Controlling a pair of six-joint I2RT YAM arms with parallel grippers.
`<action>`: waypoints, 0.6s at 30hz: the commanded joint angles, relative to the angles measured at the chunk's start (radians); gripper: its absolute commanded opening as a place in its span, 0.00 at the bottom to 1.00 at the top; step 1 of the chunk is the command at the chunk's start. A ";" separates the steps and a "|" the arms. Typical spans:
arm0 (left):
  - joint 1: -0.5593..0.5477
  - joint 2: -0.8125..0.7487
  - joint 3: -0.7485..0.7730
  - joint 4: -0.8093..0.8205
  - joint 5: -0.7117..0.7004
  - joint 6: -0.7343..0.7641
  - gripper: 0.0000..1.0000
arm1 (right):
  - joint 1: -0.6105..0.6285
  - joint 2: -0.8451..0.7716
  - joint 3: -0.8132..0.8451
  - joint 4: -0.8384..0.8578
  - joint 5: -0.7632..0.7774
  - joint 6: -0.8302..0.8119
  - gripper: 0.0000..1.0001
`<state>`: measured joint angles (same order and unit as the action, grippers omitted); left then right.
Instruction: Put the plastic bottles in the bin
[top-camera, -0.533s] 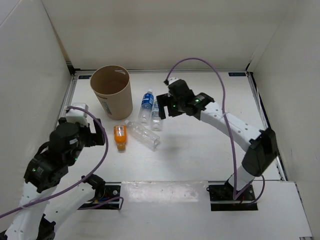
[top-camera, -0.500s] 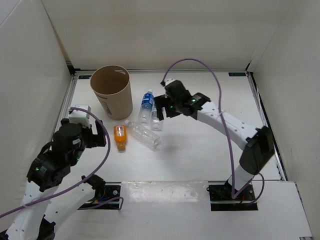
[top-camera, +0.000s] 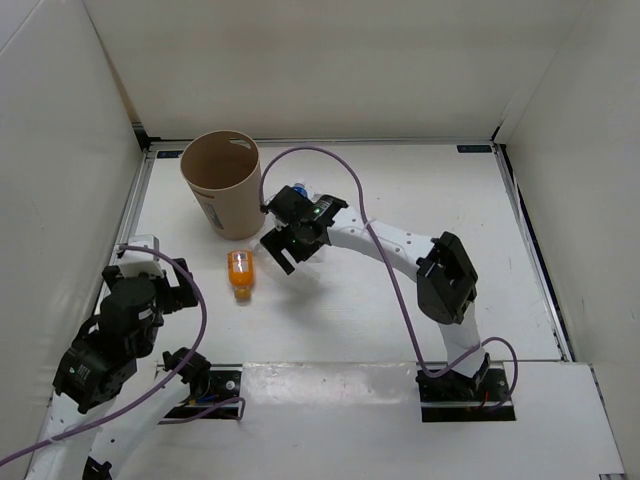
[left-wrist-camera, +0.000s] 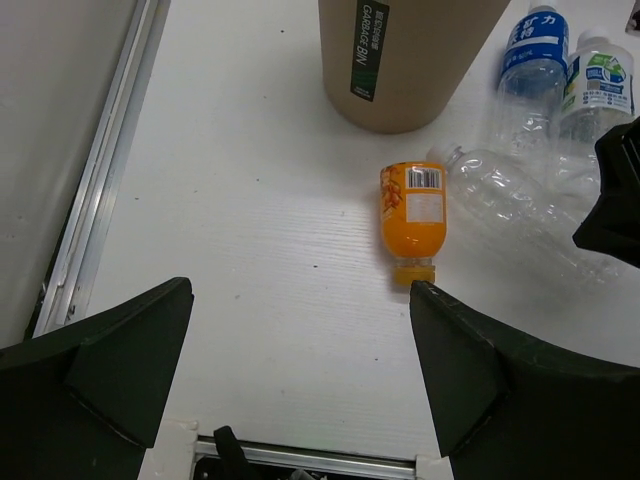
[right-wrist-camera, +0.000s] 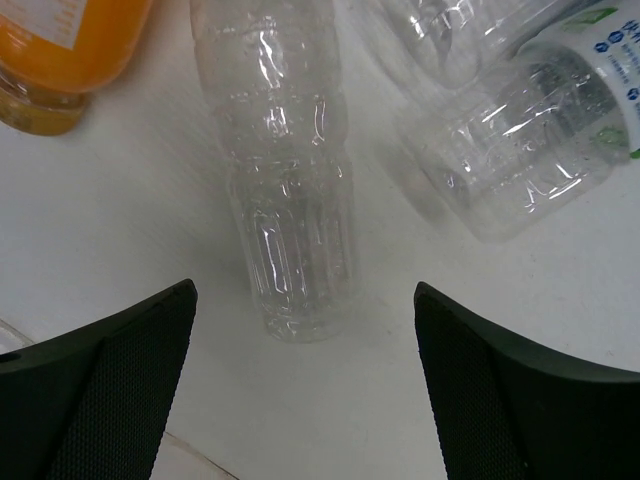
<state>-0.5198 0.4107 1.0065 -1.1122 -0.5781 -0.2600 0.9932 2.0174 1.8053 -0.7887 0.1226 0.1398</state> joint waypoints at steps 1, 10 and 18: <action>0.004 -0.018 -0.005 0.023 -0.034 -0.010 1.00 | -0.013 0.001 0.019 -0.041 -0.077 -0.045 0.90; 0.004 -0.019 -0.013 0.032 -0.037 -0.007 1.00 | -0.036 0.066 -0.017 -0.076 -0.196 -0.054 0.90; 0.004 -0.010 -0.022 0.045 -0.039 0.001 1.00 | -0.036 0.106 -0.040 -0.041 -0.221 -0.045 0.86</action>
<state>-0.5198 0.3836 0.9936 -1.0874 -0.6022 -0.2623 0.9623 2.1139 1.7699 -0.8425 -0.0586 0.0967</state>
